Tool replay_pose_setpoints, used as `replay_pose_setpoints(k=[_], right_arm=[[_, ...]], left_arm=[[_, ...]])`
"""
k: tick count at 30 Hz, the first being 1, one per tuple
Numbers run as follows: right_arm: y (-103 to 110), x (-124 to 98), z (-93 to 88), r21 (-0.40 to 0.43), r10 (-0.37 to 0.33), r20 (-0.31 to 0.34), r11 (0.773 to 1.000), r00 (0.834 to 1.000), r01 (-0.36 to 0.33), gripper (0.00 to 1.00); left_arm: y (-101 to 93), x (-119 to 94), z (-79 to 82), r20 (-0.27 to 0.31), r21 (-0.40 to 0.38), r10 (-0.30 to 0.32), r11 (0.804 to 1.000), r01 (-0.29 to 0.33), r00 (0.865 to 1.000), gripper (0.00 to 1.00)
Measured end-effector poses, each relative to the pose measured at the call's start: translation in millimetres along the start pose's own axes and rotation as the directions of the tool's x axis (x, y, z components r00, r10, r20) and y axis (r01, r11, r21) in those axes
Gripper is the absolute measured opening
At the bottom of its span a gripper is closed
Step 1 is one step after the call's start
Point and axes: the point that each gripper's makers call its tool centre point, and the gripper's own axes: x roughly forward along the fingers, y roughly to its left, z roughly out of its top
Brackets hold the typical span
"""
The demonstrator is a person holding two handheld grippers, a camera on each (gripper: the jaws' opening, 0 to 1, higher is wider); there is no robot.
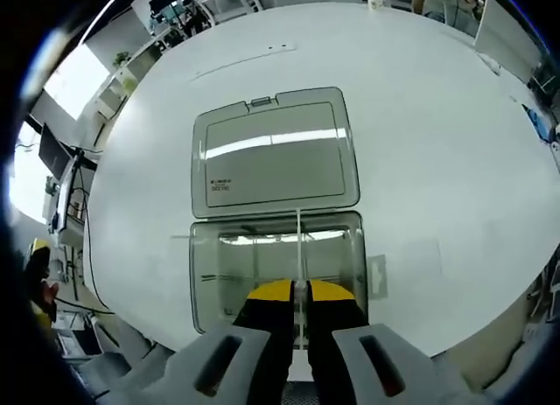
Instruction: Insert the divider into the dual guide fixture by aligning both edges with the guide slots and pushing it downward to the bottom, including one-sided entry, uneven engagement, binding, and posture correction.
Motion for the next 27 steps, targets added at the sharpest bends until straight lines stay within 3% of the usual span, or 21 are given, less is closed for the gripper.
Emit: replay_pose_setpoints(k=[27], right_arm=[[-0.1, -2.8, 0.2, -0.057, -0.018, -0.031, 0.998, 0.999, 0.016, 0.0]], left_arm=[[1.1, 0.0, -1.1, -0.004, -0.008, 0.002, 1.0, -0.002, 1.0, 0.34]])
